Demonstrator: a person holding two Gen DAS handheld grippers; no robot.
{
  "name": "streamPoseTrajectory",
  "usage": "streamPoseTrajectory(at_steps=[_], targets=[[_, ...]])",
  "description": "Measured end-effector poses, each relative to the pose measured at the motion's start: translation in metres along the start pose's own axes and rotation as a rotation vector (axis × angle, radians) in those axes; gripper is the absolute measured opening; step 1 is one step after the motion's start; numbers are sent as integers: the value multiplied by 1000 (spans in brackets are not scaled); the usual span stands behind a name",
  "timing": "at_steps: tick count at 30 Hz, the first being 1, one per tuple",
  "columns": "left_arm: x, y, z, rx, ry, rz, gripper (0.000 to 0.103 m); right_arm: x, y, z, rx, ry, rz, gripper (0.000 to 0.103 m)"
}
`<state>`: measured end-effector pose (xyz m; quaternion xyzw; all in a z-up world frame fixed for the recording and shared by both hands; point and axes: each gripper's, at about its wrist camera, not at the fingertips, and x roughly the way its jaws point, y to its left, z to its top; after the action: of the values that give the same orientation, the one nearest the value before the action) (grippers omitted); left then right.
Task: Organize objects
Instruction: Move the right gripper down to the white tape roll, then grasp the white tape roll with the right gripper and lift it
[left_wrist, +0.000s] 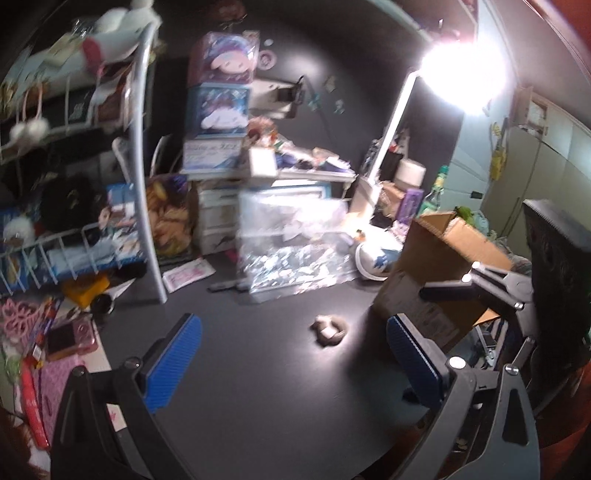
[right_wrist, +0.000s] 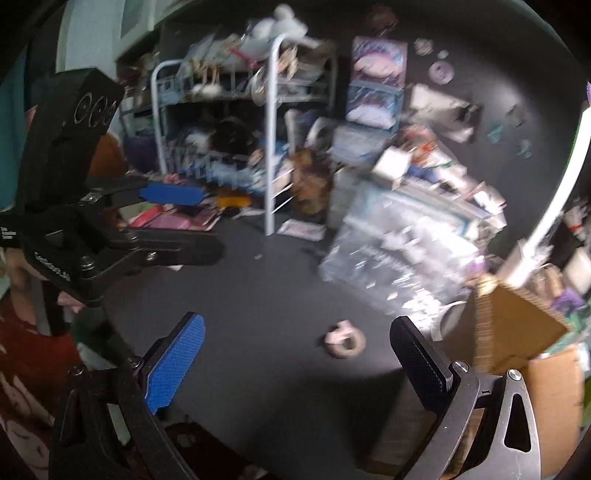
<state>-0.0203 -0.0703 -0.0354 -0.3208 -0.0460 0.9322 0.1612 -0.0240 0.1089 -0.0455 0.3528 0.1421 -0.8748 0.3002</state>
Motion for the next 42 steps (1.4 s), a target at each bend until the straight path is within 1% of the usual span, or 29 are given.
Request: streamPoseTrajectory(at_steps=[3, 5, 6, 8, 10, 11, 13, 14, 15, 16, 18, 20, 22, 23, 25, 27, 30, 33, 34, 35, 37, 38, 39, 41, 42], targets=[[8, 9, -10, -14, 23, 6, 100, 34, -1, -11, 60, 67, 63, 101], [13, 14, -16, -27, 35, 2, 100, 52, -7, -18, 111, 92, 75, 100], [15, 17, -18, -32, 40, 0, 100, 62, -13, -22, 146, 101, 65, 100], [19, 20, -21, -41, 48, -2, 100, 79, -24, -31, 205, 110, 32, 93], [24, 23, -23, -51, 58, -5, 100, 93, -32, -37, 236, 115, -15, 82], [27, 25, -24, -53, 64, -5, 100, 101, -37, -39, 246, 116, -44, 80], [31, 27, -24, -56, 72, -2, 100, 113, -46, -41, 263, 114, -102, 67], [34, 28, -24, -56, 79, 2, 100, 120, -50, -43, 269, 120, -130, 65], [35, 29, -23, -55, 83, 4, 100, 125, -55, -43, 278, 124, -138, 60], [37, 29, -23, -53, 86, 6, 100, 128, -59, -43, 288, 125, -147, 58], [39, 31, -22, -56, 91, 4, 100, 134, -62, -42, 285, 133, -170, 58], [41, 33, -21, -61, 92, 4, 100, 137, -63, -42, 285, 133, -182, 55], [42, 34, -21, -66, 94, 6, 100, 139, -64, -41, 272, 136, -199, 41], [42, 34, -21, -67, 95, 7, 100, 139, -63, -39, 265, 131, -200, 39], [43, 34, -21, -65, 102, 8, 100, 140, -62, -41, 251, 131, -203, 39], [44, 31, -21, -50, 119, 10, 100, 139, -54, -40, 210, 135, -210, 39], [44, 24, -23, -22, 138, -14, 99, 128, -39, -38, 176, 118, -122, 39], [42, 13, -24, -6, 162, -90, 99, 109, -23, -31, 139, 75, -18, 39], [40, 10, -24, -6, 166, -107, 97, 101, -16, -28, 122, 56, 20, 39], [39, 8, -23, -7, 169, -123, 94, 90, -8, -25, 100, 34, 52, 39], [34, -1, -21, -3, 187, -172, 78, 68, 7, -17, 42, -8, 99, 39], [31, -6, -18, 4, 193, -192, 75, 59, 13, -14, 15, -18, 104, 39], [28, -10, -16, 9, 194, -201, 71, 56, 17, -10, -3, -23, 104, 39], [23, -18, -10, 19, 192, -217, 66, 38, 26, -5, -50, -47, 118, 39], [20, -24, -5, 26, 191, -232, 61, 28, 29, -2, -72, -61, 119, 39]])
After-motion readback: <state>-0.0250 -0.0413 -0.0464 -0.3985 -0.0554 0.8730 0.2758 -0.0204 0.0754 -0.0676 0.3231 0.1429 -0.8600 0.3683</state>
